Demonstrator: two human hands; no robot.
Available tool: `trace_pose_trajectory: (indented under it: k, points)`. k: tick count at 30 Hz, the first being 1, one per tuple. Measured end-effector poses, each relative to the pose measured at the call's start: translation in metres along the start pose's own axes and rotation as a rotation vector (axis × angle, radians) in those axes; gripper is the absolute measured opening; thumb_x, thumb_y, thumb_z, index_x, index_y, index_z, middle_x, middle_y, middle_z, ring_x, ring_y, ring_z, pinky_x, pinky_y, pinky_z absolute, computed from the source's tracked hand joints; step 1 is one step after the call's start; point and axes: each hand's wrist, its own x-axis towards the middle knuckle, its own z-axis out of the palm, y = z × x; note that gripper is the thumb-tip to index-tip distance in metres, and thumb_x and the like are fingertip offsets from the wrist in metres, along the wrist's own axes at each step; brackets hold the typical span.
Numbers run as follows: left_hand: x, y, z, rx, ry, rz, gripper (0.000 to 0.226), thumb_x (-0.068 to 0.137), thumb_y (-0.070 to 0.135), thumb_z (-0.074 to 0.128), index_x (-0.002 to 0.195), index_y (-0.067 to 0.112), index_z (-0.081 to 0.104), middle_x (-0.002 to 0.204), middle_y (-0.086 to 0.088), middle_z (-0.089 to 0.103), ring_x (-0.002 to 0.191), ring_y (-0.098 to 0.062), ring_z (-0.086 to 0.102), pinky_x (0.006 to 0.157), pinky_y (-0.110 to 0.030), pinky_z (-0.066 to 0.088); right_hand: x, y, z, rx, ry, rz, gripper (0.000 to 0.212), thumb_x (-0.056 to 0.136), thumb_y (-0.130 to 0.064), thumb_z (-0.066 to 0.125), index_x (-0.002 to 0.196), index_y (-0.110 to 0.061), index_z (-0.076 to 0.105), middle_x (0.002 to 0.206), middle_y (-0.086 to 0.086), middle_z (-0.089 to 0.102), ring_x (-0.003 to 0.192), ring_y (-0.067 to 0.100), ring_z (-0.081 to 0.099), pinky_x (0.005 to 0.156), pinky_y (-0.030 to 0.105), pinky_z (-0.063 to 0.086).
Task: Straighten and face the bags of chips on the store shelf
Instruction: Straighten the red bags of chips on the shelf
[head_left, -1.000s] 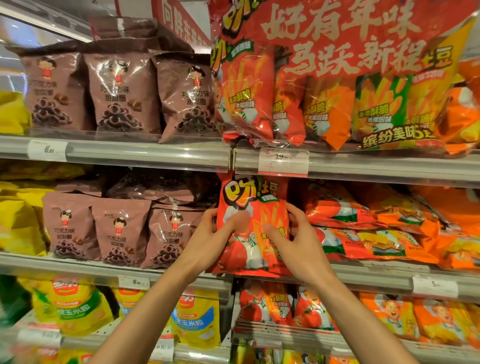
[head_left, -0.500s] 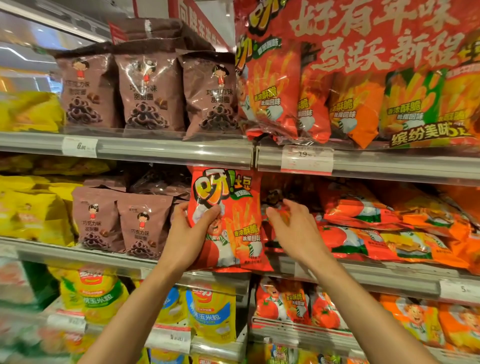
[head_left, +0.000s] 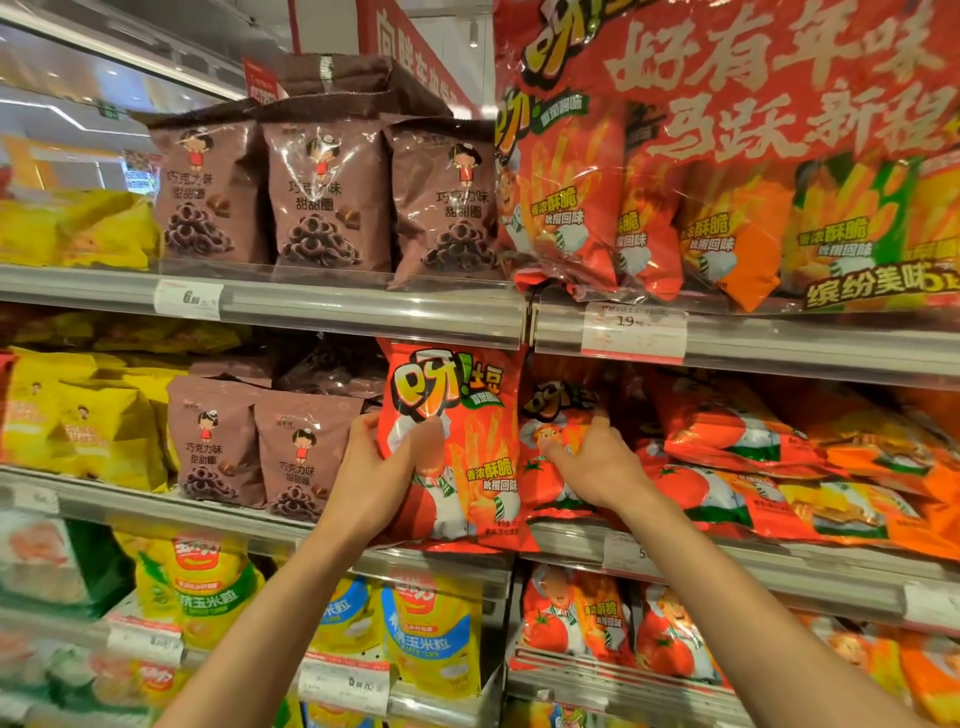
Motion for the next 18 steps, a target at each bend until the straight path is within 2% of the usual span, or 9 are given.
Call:
trace_pose_trajectory:
  k: [4,6,10,14,15,16,17,18]
  points:
    - [0.003,0.0,0.0,0.006,-0.001,0.011,0.059,0.083,0.062,0.067,0.125,0.031,0.041,0.114,0.008,0.061,0.1,-0.015,0.066,0.082,-0.036,0.053,0.003,-0.001,-0.005,0.242,-0.082,0.1,0.113,0.085,-0.066,0.061,0.156,-0.001,0.002,0.156,0.022,0.031,0.141,0.038,0.036,0.112,0.044,0.037]
    - [0.003,0.002,0.001,0.012,0.001,0.022,0.055,0.085,0.06,0.065,0.124,0.031,0.04,0.111,0.01,0.059,0.098,-0.012,0.064,0.075,-0.031,0.051,0.003,0.0,-0.004,0.285,-0.128,0.136,0.112,0.088,-0.065,0.058,0.155,-0.001,-0.003,0.158,0.022,0.03,0.143,0.037,0.034,0.113,0.042,0.034]
    - [0.001,0.002,0.0,-0.001,0.033,0.031,0.054,0.085,0.058,0.067,0.124,0.03,0.041,0.106,0.015,0.06,0.089,-0.002,0.063,0.067,-0.022,0.046,0.001,-0.001,0.003,0.391,-0.036,0.051,0.105,0.088,-0.054,0.067,0.155,-0.001,0.007,0.154,0.019,0.036,0.14,0.035,0.038,0.111,0.041,0.037]
    - [-0.001,0.005,-0.001,-0.009,0.035,0.048,0.069,0.073,0.068,0.065,0.126,0.029,0.042,0.109,0.014,0.059,0.094,-0.001,0.061,0.066,-0.02,0.045,0.003,-0.007,0.005,0.386,0.146,-0.068,0.095,0.086,-0.049,0.071,0.153,-0.004,0.021,0.134,0.012,0.053,0.121,0.03,0.054,0.101,0.042,0.047]
    - [-0.001,0.005,-0.002,-0.01,0.037,0.05,0.071,0.072,0.069,0.064,0.126,0.029,0.043,0.109,0.014,0.059,0.094,-0.001,0.061,0.065,-0.019,0.045,0.005,-0.007,0.006,0.369,0.209,-0.095,0.083,0.087,-0.047,0.07,0.147,-0.003,0.033,0.122,0.008,0.058,0.111,0.026,0.058,0.095,0.041,0.049]
    - [-0.001,0.006,-0.002,-0.01,0.036,0.051,0.07,0.072,0.069,0.064,0.126,0.029,0.043,0.109,0.013,0.06,0.092,-0.001,0.062,0.063,-0.016,0.046,0.007,-0.006,0.006,0.355,0.262,-0.112,0.062,0.089,-0.046,0.067,0.128,0.0,0.052,0.103,0.002,0.062,0.095,0.023,0.061,0.086,0.04,0.05]
    - [-0.001,0.007,-0.001,-0.01,0.033,0.052,0.071,0.072,0.07,0.064,0.126,0.029,0.043,0.108,0.014,0.061,0.09,0.0,0.063,0.06,-0.013,0.046,0.009,-0.006,0.006,0.333,0.299,-0.13,0.043,0.091,-0.044,0.064,0.097,-0.001,0.062,0.083,0.001,0.063,0.08,0.024,0.063,0.078,0.039,0.049]
    - [-0.002,0.007,-0.001,-0.007,0.029,0.053,0.073,0.07,0.072,0.064,0.126,0.03,0.043,0.107,0.015,0.061,0.089,0.0,0.064,0.058,-0.012,0.046,0.011,-0.005,0.005,0.293,0.322,-0.126,0.04,0.093,-0.041,0.06,0.074,-0.005,0.06,0.069,0.004,0.061,0.076,0.029,0.064,0.077,0.04,0.048]
